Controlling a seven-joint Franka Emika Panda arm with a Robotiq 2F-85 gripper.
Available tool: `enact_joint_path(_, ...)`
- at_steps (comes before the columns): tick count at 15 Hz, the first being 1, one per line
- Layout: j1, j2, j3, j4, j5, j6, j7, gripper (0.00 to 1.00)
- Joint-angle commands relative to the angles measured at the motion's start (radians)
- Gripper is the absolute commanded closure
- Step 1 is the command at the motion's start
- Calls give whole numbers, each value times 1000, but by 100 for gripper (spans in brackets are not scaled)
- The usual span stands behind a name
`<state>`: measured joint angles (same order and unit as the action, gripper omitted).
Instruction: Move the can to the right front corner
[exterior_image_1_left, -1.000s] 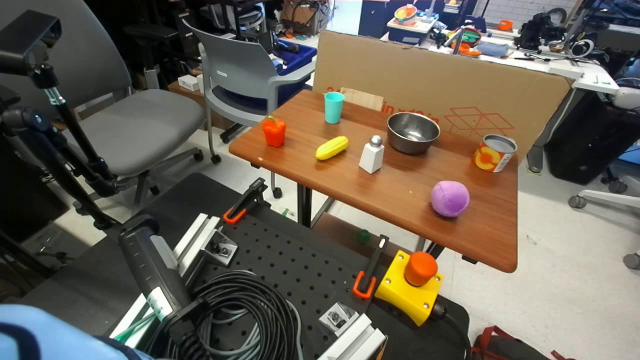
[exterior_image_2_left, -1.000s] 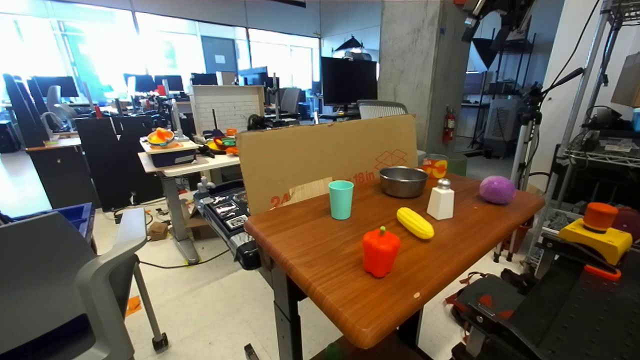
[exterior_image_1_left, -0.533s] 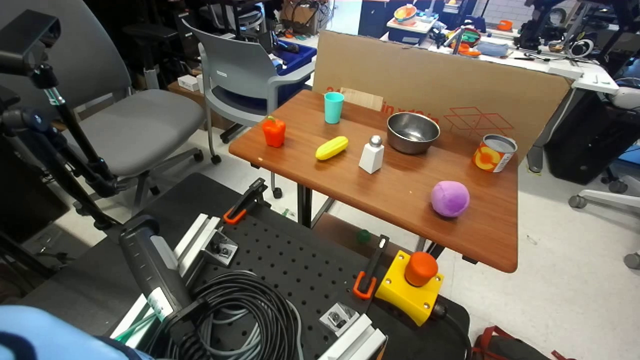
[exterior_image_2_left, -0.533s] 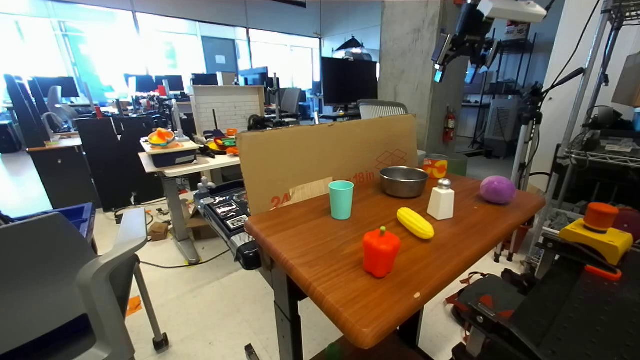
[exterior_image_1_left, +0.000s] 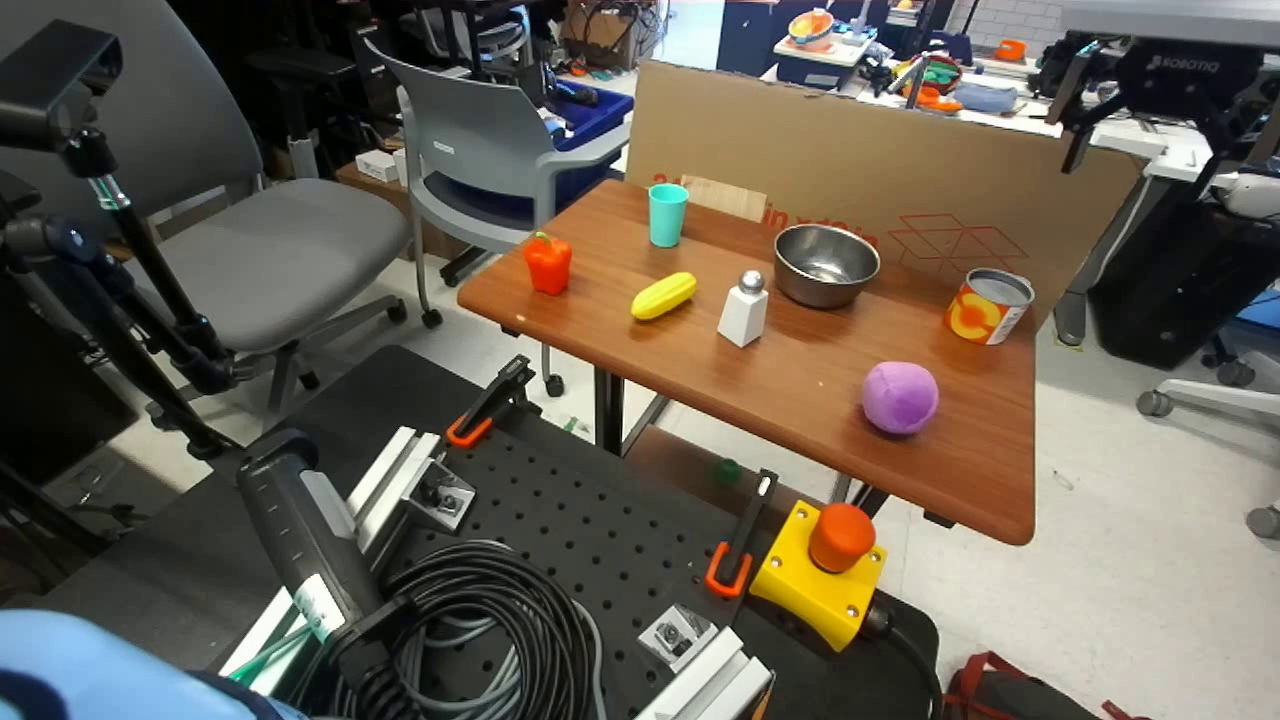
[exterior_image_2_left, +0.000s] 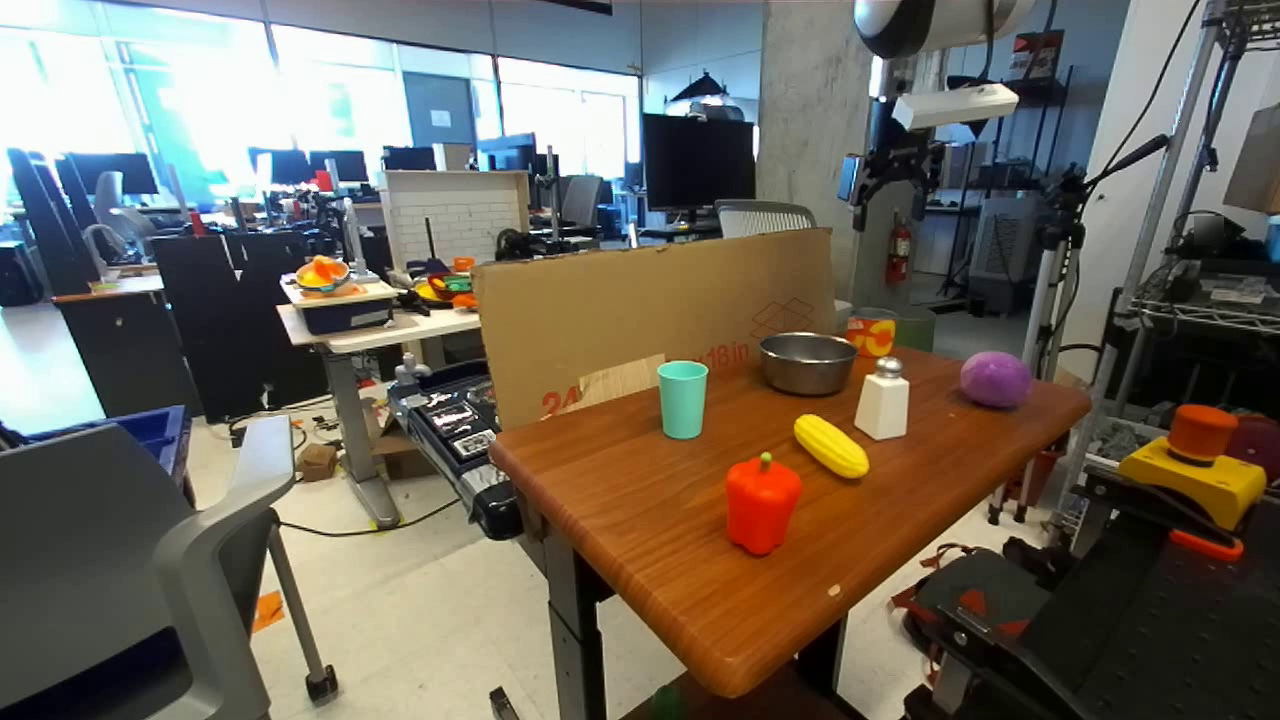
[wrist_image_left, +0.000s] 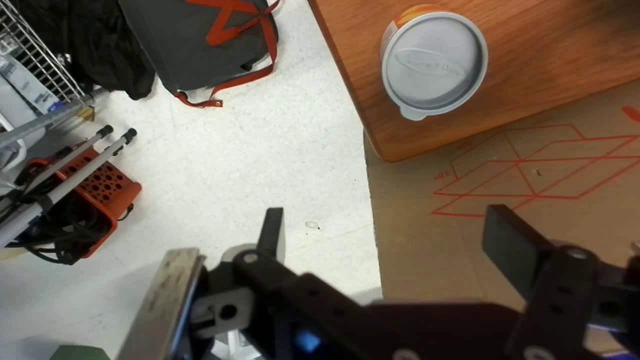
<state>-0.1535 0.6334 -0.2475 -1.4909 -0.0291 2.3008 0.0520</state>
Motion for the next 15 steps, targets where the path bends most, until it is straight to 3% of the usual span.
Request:
enact_joint_path(1, -5, 114, 7, 138, -57, -59, 39, 0)
enact_joint_path(15, 35, 342, -8, 314, -158, -129, 66, 0)
